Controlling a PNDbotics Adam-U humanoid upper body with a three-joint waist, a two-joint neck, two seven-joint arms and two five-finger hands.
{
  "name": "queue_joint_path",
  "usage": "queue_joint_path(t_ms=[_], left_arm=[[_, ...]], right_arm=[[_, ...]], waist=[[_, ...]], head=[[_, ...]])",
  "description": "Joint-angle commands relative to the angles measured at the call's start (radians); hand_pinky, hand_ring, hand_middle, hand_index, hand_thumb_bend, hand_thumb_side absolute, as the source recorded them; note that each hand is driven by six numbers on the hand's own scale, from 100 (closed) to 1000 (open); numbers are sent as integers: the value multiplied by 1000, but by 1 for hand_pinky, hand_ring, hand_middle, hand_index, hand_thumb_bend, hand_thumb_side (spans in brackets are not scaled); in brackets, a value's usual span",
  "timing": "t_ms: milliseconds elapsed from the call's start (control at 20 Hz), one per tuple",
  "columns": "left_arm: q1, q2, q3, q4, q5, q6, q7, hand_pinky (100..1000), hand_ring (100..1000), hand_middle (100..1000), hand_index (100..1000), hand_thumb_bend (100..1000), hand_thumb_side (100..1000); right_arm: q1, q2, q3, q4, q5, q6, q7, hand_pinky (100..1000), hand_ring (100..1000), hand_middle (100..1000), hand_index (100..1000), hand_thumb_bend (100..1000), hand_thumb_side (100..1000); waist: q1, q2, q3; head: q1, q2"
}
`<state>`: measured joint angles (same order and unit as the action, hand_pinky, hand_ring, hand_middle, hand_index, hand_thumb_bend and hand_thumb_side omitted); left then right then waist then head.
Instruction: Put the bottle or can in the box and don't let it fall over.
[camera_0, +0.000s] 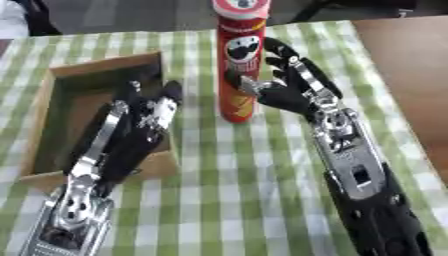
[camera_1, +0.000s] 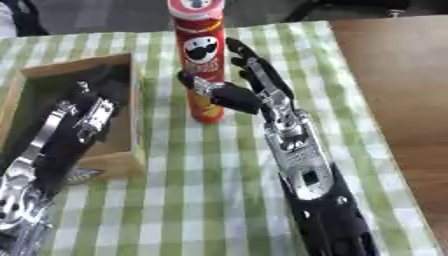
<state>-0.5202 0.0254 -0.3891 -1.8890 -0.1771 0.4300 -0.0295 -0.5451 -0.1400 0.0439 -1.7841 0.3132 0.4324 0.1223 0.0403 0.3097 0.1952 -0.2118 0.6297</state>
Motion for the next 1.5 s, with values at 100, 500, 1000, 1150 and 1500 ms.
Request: queue_joint_path(t_ms=[100, 500, 1000, 1150, 1500], left_arm=[[-17, -5, 10, -6, 10, -5, -1, 893, 819, 191, 1000, 207, 736], [-18, -8, 11, -2, 21, -11, 7, 898, 821, 192, 1000, 197, 737], [-23, -13, 17, 1, 24, -18, 7, 902, 824, 195, 1000, 182, 737], [-32, -15, 20, 4, 26, -19, 1, 901, 823, 193, 1000, 179, 737], [-43, -17, 28, 3, 29, -23, -4, 899, 819, 189, 1000, 167, 737]], right_arm=[[-18, 0, -3, -9, 3, 1, -7, 1000, 1000, 1000, 1000, 624, 490], [-24, -4, -3, -8, 4, -2, -7, 1000, 1000, 1000, 1000, 646, 476], [-33, -6, -4, -10, -3, -5, -12, 1000, 1000, 1000, 1000, 647, 464], [-38, -5, -7, -11, -9, -3, -18, 1000, 1000, 1000, 1000, 621, 456], [-46, -6, -7, -15, -25, -3, -23, 1000, 1000, 1000, 1000, 601, 467]], waist=[[-2, -10, -1], [0, 2, -2], [0, 14, -5], [-1, 17, -7], [1, 29, -10]], head=[[2, -18], [4, -24], [6, -36], [7, -42], [7, -49]])
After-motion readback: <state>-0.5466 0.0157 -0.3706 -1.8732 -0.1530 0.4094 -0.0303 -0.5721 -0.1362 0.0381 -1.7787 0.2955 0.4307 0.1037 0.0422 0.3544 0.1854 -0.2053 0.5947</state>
